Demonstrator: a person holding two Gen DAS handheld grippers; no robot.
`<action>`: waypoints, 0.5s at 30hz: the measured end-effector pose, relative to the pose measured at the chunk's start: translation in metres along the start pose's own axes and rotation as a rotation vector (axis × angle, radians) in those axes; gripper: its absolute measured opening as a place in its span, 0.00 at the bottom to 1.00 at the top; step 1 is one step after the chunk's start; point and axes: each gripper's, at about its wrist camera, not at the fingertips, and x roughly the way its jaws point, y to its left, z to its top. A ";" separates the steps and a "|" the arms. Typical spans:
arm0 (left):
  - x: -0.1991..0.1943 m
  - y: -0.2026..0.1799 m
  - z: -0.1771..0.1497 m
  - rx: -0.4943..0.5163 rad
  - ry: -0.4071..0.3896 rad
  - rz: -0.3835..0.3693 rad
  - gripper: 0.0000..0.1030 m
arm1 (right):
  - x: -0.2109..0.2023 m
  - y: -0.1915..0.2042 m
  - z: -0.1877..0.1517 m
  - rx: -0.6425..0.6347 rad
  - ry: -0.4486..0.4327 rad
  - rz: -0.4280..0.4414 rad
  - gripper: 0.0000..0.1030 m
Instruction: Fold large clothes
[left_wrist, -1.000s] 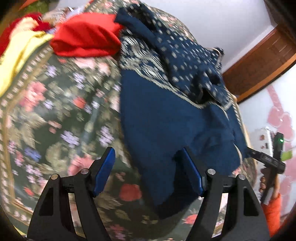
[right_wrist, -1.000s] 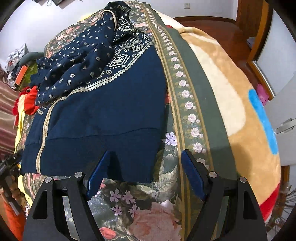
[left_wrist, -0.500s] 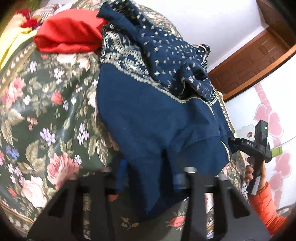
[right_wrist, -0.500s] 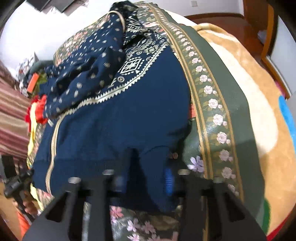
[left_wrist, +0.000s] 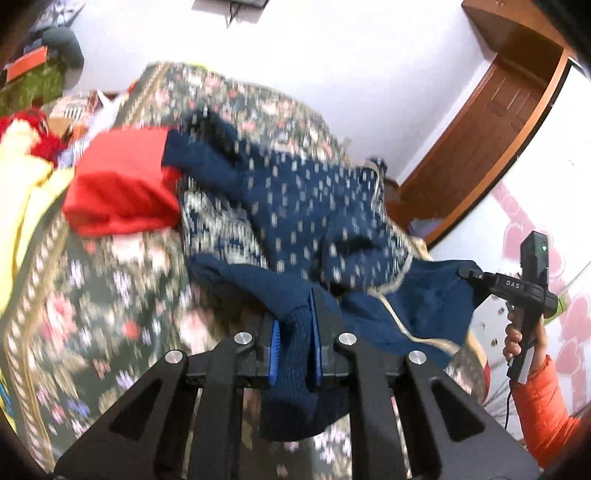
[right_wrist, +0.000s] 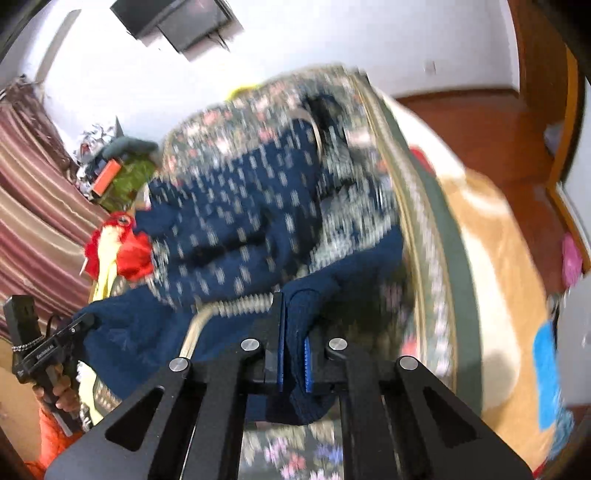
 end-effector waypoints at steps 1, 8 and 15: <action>0.001 0.000 0.010 0.010 -0.011 0.007 0.13 | -0.003 0.001 0.009 0.000 -0.028 0.001 0.06; 0.009 0.007 0.080 0.028 -0.100 0.062 0.12 | -0.004 0.006 0.075 0.013 -0.159 0.010 0.06; 0.047 0.029 0.145 -0.038 -0.152 0.105 0.12 | 0.031 0.004 0.117 0.036 -0.194 -0.014 0.06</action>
